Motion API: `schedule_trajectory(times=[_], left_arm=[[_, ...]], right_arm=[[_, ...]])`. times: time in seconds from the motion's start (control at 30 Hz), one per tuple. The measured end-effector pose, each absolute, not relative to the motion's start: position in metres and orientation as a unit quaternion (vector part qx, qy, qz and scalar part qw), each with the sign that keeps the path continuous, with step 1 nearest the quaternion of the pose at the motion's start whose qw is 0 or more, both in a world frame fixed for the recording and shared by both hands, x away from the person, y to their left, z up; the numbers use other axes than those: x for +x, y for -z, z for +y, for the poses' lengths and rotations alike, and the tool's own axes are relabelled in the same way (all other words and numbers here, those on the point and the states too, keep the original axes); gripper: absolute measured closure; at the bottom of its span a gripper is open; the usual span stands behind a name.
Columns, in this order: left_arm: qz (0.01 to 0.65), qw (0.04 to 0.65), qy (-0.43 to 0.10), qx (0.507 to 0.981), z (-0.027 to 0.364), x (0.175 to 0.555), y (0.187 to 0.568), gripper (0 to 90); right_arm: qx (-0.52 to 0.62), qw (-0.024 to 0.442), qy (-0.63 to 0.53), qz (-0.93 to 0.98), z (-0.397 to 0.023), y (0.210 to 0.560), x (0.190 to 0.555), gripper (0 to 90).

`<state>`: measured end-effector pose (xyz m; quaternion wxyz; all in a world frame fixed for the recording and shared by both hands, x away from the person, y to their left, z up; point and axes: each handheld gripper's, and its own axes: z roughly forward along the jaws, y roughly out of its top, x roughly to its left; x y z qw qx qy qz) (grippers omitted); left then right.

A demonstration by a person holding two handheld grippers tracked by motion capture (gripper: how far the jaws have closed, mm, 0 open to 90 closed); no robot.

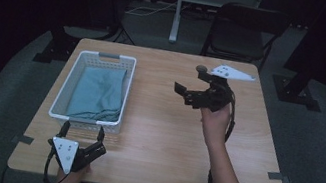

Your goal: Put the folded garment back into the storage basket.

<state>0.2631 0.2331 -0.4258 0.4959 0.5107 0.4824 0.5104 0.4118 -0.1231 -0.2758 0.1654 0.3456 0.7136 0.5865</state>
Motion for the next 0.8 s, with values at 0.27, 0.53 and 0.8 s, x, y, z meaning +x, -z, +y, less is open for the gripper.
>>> schedule_trajectory(times=[0.27, 0.53, 0.8], left_arm=[[0.483, 0.496, -0.511, 0.51, 0.233, 0.263, 0.426, 1.2], [0.483, 0.495, -0.511, 0.51, 0.233, 0.263, 0.426, 1.2], [0.483, 0.496, -0.511, 0.51, 0.233, 0.263, 0.426, 1.2]], right_arm=[[0.364, 0.188, -0.587, 0.698, -0.155, 0.271, 0.395, 1.5], [0.369, 0.204, -0.592, 0.687, -0.18, 0.267, 0.378, 1.5], [0.376, 0.219, -0.593, 0.678, -0.2, 0.267, 0.361, 1.5]])
